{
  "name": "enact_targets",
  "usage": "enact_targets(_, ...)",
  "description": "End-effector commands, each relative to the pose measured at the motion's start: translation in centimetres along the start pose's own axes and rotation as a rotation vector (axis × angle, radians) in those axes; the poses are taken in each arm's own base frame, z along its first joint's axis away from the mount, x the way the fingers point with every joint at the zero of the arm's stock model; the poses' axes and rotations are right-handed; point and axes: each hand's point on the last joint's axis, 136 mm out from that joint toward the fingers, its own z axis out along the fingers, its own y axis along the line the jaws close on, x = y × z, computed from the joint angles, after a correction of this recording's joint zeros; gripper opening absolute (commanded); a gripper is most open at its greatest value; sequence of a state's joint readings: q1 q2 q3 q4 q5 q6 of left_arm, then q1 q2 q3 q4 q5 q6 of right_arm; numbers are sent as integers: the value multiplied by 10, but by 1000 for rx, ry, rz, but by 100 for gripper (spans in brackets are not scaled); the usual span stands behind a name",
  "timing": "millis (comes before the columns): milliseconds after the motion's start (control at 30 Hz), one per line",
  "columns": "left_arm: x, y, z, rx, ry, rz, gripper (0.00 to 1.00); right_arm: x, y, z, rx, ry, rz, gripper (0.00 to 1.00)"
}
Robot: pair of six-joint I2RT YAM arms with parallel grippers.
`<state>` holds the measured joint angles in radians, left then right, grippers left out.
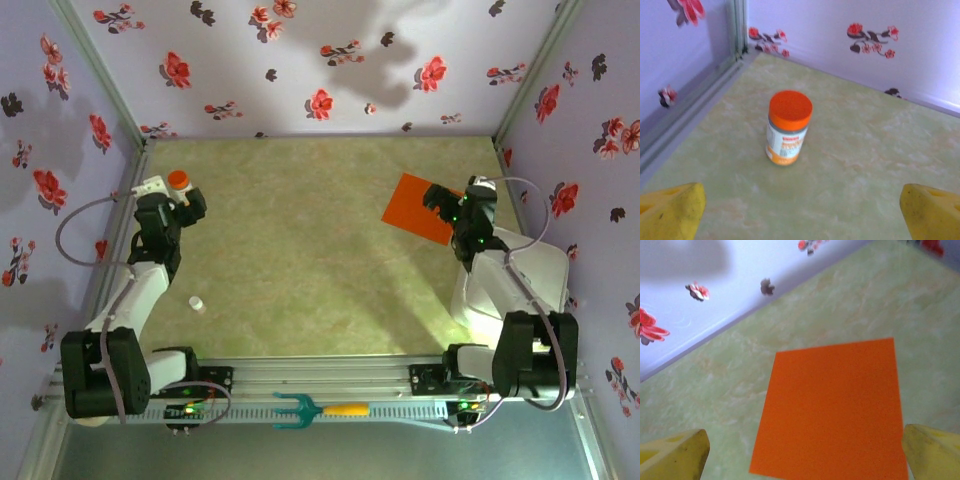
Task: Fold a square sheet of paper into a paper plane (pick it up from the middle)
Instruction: Move the square sheet of paper to the center of the table.
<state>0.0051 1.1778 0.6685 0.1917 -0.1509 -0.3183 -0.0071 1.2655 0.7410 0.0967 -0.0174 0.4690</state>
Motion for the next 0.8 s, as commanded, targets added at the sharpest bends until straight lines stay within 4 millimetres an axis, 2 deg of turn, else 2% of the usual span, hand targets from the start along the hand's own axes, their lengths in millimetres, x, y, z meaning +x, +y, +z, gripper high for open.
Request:
enact_targets(0,18,-17,-1,96,140,-91,100,21,-1,12,30,174,118,99)
enact_targets(133,22,-50,1,259,216,-167,100,29,-4,34,81,265,145,99)
enact_targets(233,26,-69,4,313,265,-193,100,34,-5,48,95,306,160,99)
enact_targets(533,65,-176,0,475,381,-22,100,51,-11,85,152,425,197,99)
enact_targets(767,91,-234,-8,537,411,50,100,66,-14,104,158,495,214,99)
